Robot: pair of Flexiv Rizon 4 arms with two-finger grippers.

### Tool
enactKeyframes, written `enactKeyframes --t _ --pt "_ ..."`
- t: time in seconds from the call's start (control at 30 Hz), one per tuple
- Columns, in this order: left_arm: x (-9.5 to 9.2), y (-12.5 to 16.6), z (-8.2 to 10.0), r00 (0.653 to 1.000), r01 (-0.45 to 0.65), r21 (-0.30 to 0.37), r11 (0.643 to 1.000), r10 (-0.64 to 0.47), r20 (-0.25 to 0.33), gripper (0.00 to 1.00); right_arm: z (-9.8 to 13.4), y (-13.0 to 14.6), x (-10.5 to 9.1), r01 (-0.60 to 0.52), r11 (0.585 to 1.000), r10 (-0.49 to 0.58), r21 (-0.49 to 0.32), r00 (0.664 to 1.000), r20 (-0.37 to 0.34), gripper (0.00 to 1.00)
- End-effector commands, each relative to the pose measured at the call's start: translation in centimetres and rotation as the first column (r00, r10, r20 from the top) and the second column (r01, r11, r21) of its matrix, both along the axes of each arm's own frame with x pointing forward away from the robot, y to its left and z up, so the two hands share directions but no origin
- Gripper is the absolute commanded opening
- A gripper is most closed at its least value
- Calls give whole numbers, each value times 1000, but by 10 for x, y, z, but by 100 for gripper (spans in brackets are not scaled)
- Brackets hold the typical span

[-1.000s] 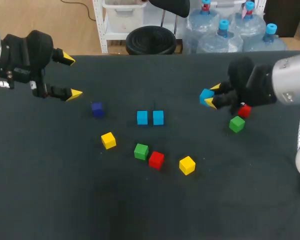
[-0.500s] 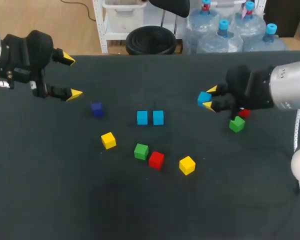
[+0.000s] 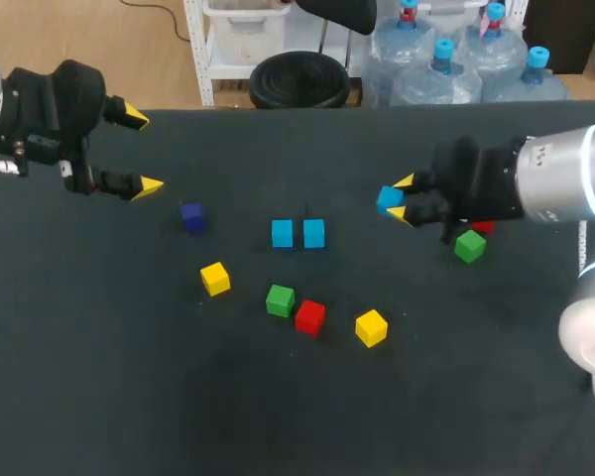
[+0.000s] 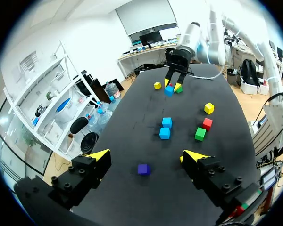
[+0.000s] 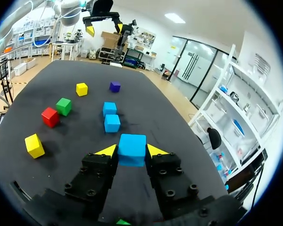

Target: Place the blue cubes, place green cubes on the blue cubes, place the yellow cubes on the green cubes, then place the red cubes on the yellow cubes, and place purple cube on the red cubes.

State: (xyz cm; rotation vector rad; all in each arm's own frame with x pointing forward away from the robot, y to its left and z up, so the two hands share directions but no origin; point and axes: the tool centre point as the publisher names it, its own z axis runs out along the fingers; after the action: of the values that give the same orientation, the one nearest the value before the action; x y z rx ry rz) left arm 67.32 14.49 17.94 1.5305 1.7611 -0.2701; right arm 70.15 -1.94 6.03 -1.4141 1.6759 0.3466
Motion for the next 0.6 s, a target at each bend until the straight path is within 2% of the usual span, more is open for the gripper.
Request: enactKeyframes --t 0.03,0.1,0.2,0.6 --pt "-1 2 -1 1000 4 -7 1000 -4 6 100 -6 3 7 -661 721 649 206 542 -533 0" --pt "-1 2 -1 1000 4 -7 1000 -4 6 100 -7 5 8 -683 699 668 214 515 -538 0" --pt "-1 2 -1 1000 4 -7 1000 -4 6 100 -7 7 10 -693 687 675 218 499 -543 0" --pt "-1 2 -1 1000 4 -7 1000 -4 6 100 -4 7 8 -697 683 679 218 495 -543 0"
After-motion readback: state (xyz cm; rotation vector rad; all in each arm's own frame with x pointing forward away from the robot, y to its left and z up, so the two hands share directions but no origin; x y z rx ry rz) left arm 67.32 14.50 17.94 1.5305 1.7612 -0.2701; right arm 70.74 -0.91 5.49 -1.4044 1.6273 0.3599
